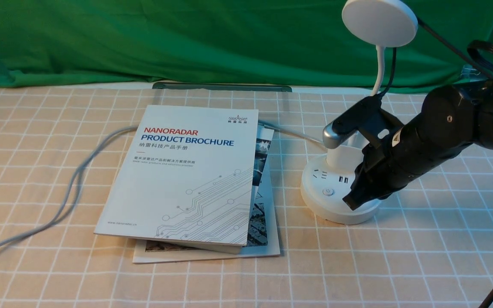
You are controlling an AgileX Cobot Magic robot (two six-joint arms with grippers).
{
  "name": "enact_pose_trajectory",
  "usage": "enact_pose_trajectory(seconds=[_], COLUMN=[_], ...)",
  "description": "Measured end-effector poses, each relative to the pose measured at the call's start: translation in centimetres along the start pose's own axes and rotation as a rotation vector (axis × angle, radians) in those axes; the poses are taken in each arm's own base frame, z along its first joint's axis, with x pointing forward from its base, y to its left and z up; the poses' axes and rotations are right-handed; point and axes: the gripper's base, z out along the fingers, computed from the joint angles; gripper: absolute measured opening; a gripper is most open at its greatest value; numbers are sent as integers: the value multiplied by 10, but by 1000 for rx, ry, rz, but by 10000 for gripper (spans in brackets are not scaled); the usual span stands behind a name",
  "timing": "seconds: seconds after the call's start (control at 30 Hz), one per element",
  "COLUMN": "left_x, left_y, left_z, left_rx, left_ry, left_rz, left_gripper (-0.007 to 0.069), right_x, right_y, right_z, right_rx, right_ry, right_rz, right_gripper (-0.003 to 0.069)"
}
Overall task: Turn on the table lamp on the light coffee tablecloth with your hand.
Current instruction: 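Press the button on the base of the white desk lamp with the right gripper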
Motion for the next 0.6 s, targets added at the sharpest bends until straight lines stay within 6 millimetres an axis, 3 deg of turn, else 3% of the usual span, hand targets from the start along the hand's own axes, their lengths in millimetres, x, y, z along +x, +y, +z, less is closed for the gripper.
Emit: enact_pose_trajectory(seconds=[0.6], left_x=[0], left_y=[0], left_z=[0], left_rx=[0], left_ry=[0], left_rz=[0], left_gripper=[21], right_x=[0], right_y=[-3], right_z=[16], right_rx=[14], right_ry=[-6], right_rz=[-2], right_gripper=[30])
